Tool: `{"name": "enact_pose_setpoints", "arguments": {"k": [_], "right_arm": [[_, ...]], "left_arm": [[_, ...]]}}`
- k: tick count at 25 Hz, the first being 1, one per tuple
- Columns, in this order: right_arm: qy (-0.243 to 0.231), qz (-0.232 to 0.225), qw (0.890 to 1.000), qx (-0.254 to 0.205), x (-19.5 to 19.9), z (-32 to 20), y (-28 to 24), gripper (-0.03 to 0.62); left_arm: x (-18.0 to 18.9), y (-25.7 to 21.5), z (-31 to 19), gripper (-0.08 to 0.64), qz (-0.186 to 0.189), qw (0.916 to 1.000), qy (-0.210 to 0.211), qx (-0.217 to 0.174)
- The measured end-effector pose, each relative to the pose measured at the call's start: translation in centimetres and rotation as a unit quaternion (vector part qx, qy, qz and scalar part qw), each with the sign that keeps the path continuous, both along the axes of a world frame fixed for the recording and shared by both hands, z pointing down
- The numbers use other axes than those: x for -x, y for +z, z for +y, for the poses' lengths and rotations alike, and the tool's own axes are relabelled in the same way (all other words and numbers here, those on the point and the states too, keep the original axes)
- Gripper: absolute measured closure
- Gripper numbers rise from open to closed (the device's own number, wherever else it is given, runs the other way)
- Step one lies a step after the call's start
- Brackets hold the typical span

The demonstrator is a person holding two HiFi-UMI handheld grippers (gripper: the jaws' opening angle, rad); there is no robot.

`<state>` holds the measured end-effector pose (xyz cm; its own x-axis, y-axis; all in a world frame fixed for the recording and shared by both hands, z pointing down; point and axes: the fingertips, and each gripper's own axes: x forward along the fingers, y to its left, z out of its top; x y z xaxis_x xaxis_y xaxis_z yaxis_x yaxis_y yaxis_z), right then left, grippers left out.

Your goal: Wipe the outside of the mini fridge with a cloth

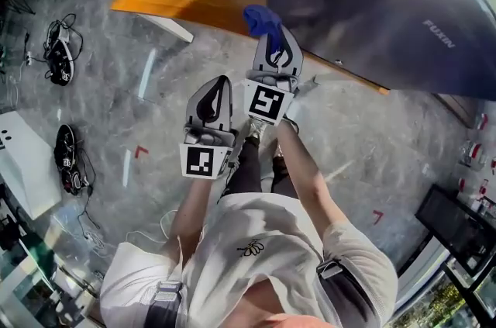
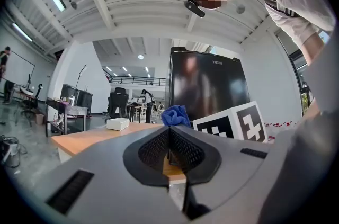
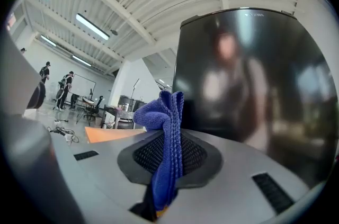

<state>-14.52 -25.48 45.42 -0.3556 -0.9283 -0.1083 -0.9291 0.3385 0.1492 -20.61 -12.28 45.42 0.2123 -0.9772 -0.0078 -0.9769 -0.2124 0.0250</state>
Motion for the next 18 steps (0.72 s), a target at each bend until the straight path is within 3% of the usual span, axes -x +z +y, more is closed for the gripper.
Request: {"name": "enact_pose_setpoints", "arguments": {"k": [6, 10, 18], "right_arm": [[-0.008, 0.043, 0.999, -0.015, 0.7, -0.5, 0.6, 0.531], [0.003, 0.046, 0.999, -0.014, 0.1, -0.2, 0.5, 0.529], [0.035, 0.057, 0.998, -0.013, -4.2, 1.2, -0.3, 0.529]], "left_arm": [[0.6, 1.3, -0.5, 0.555, 0.010, 0.9998, 0.007, 0.013], [-0.1, 1.6, -0.8, 0.555, 0.014, 0.9996, 0.019, 0.017], [-3.5, 1.4, -1.0, 0.555, 0.018, 0.9981, 0.056, 0.021]]}}
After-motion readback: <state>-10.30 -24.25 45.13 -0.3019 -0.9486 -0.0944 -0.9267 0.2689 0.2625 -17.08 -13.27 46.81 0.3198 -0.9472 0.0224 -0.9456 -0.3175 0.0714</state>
